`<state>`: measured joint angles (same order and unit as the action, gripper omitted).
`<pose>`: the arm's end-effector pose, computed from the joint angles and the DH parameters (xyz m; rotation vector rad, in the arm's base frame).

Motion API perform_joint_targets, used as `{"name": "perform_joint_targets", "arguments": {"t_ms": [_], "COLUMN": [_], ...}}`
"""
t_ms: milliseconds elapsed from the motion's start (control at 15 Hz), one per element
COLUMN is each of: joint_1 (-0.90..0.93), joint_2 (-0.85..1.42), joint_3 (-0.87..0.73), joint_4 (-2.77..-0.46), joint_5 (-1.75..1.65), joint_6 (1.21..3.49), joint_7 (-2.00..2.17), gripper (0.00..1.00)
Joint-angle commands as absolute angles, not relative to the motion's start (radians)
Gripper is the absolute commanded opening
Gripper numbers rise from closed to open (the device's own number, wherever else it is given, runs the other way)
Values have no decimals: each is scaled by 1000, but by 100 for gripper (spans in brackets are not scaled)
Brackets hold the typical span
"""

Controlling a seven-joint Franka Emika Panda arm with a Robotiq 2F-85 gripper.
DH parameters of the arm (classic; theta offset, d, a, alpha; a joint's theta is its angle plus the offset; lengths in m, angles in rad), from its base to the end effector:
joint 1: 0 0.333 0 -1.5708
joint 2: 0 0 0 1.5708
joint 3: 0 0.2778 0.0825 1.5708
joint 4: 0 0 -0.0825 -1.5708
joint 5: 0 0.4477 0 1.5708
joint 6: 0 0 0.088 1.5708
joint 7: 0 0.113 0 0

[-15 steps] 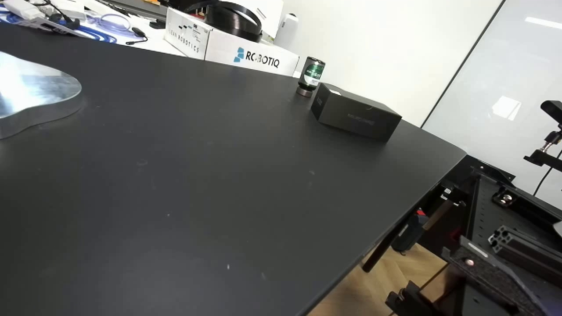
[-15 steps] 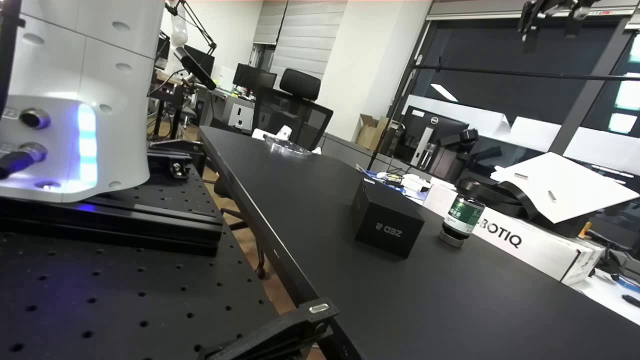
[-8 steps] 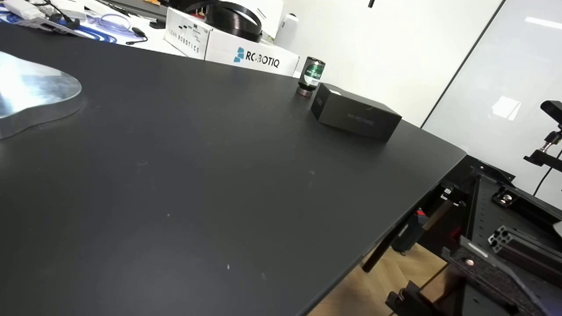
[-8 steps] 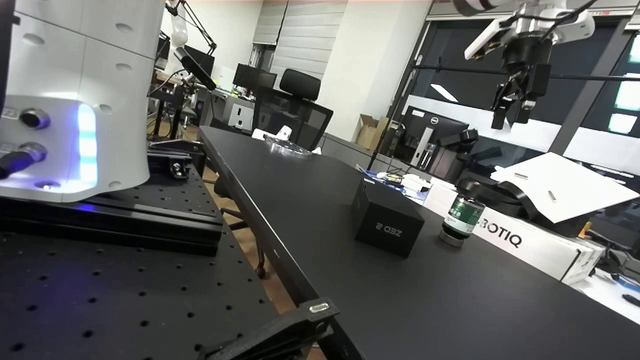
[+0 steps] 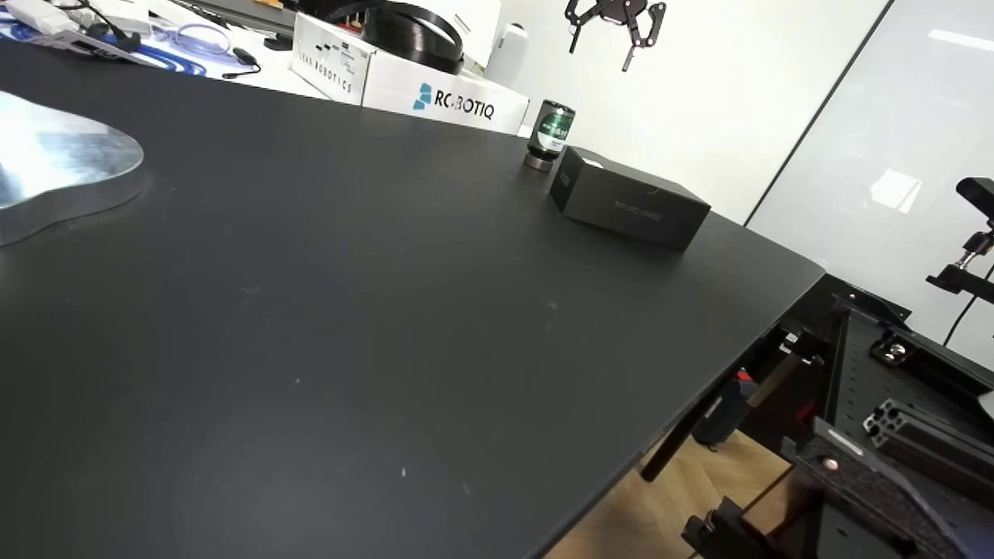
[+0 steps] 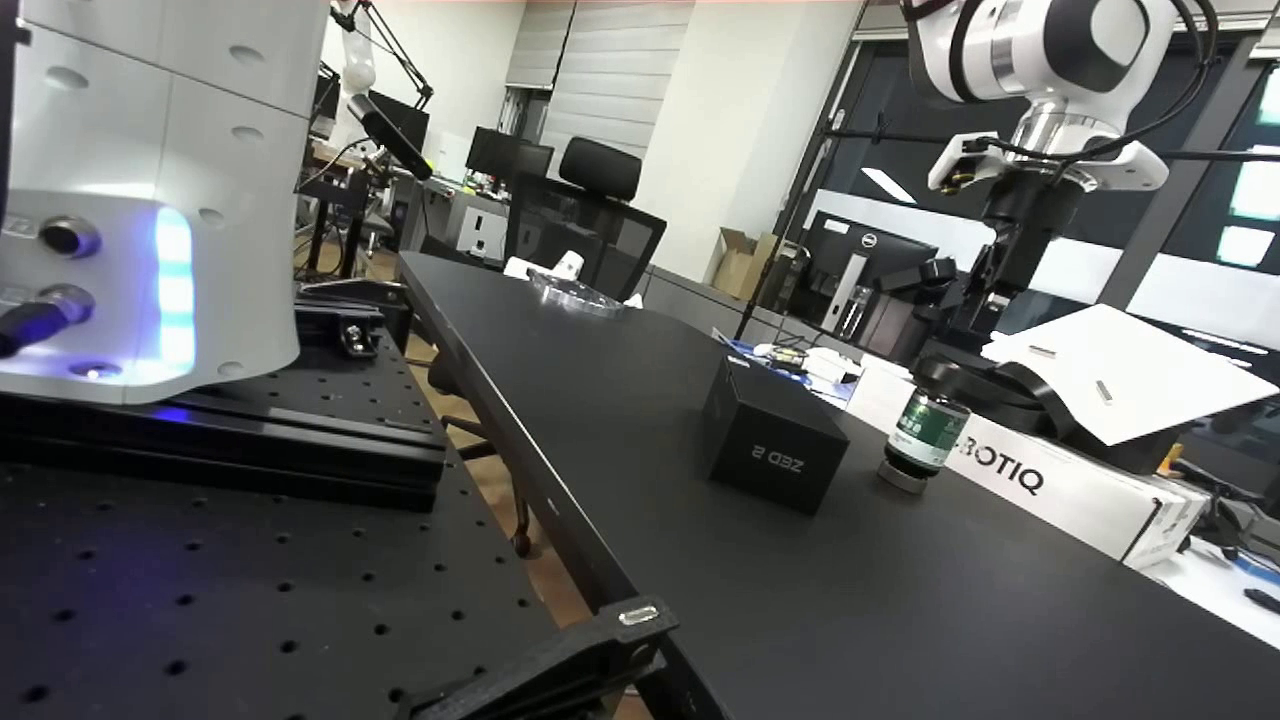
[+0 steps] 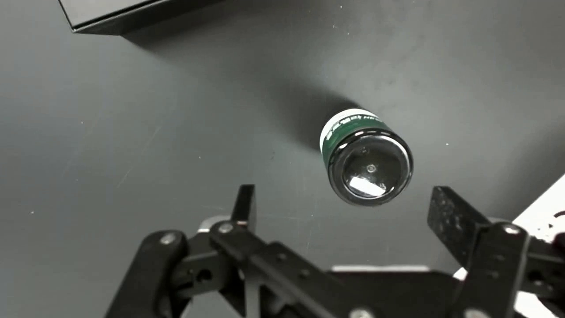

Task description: Put the bottle on the box

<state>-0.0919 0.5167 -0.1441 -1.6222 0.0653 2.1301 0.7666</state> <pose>0.7007 -0.1574 0.2519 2.7287 -1.5244 0.0020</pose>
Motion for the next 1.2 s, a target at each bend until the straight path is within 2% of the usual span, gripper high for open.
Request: {"name": "perform_joint_targets", "arguments": {"t_ms": [0,267,333,1133], "joint_1": [-104,-116,-109,-100], "joint_2": [585,644,602,636], "joint_3": [-167,-176,-178,-176], "joint_4": [-1539,-1479,-1543,-1508], "joint_5": [108,129,117,120], "joint_6": [2123,2113,2138,2149], "joint_7": [798,788,764,769], "gripper": [100,100,100,100]}}
